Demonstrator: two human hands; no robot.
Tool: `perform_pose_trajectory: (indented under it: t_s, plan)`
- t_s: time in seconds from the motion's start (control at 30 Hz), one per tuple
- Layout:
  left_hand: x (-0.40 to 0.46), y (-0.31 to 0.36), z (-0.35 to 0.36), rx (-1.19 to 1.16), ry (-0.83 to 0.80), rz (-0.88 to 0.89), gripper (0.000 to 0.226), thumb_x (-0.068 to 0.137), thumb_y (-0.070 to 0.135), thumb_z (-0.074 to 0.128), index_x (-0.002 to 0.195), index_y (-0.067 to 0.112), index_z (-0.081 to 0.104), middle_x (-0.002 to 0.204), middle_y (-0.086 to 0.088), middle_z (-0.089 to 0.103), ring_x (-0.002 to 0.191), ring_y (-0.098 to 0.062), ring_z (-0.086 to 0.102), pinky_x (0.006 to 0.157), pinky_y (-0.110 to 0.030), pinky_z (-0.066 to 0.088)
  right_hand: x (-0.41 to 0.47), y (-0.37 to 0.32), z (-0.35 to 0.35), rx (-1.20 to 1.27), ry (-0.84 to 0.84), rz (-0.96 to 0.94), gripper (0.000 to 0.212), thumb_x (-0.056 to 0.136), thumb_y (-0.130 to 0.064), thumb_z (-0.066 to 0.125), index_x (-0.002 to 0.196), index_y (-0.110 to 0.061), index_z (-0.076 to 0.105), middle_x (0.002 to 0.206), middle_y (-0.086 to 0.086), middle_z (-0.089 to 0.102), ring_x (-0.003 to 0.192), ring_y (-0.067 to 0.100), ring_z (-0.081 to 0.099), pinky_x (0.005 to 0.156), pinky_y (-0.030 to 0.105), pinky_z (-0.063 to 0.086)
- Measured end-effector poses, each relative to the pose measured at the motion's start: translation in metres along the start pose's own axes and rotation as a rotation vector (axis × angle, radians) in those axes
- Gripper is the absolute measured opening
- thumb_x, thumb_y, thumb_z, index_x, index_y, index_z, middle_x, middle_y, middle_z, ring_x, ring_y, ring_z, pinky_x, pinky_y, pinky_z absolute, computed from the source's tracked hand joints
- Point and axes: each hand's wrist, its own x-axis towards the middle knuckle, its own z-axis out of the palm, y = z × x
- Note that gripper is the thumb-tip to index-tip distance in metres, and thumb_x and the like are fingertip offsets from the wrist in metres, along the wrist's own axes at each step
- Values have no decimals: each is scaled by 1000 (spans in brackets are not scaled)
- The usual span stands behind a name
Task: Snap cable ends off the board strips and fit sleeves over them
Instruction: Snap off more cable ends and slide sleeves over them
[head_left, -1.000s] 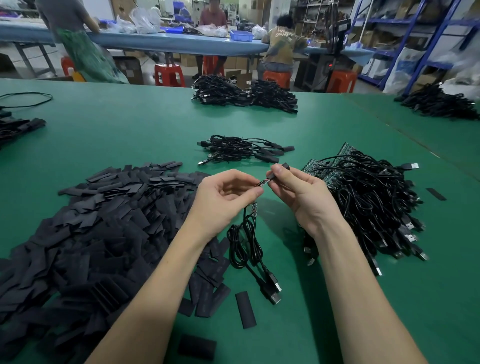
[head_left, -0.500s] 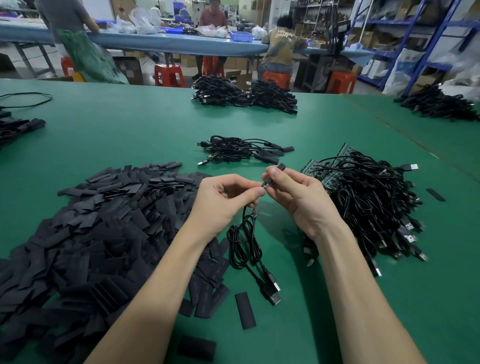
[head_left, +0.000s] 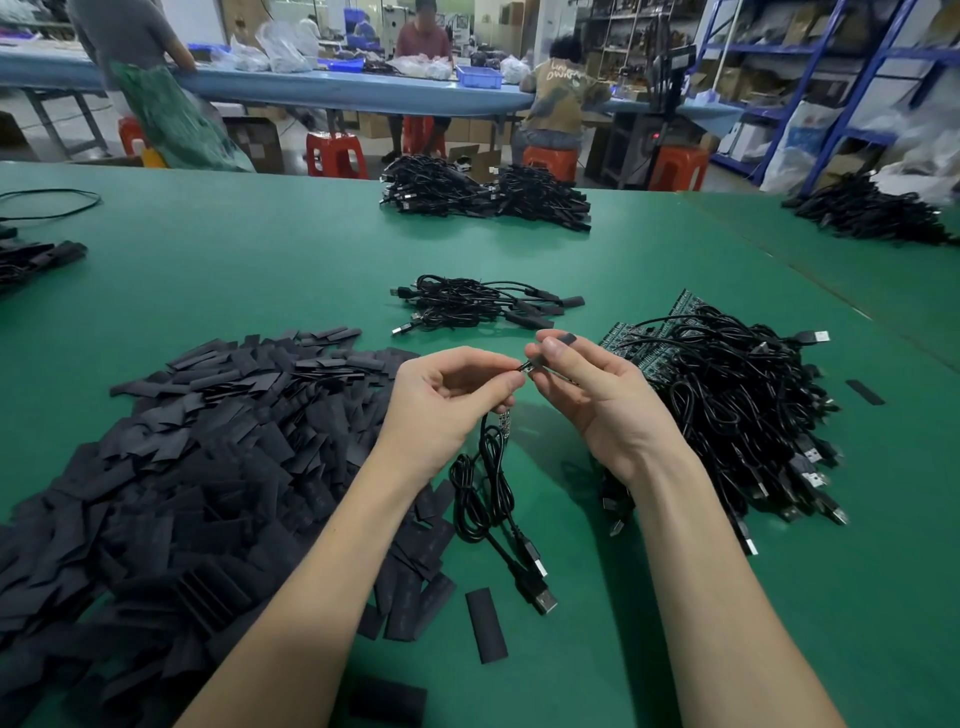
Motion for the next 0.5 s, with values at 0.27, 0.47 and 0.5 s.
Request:
perform_pose_trajectory:
  t_s: [0.27,0.47,0.5]
  plan:
    - [0,-1,-3,53,14,48,16,82,3,81,87,18,82,73,-6,76,66,-14,71,70,-20,55,4,5,4,1,60,0,10,75,-15,79,82,-7,80,85,8,75,76,12,70,75,18,59]
    - [0,1,2,7,-1,20,10,80,-2,79,88,4,79,79,-12,77,66,-17,72,69,-23,57,5,5,3,0,62,20,17,79,-15,78,89,-2,75,87,8,75,73,11,70,71,15,58]
    - [0,2,2,2,-4,18,10,80,-3,79,88,4,78,78,-13,77,66,-17,72,69,-23,57,5,5,3,-6,53,18,16,78,-16,78,88,-3,76,87,7,75,73,11,69,72,15,58]
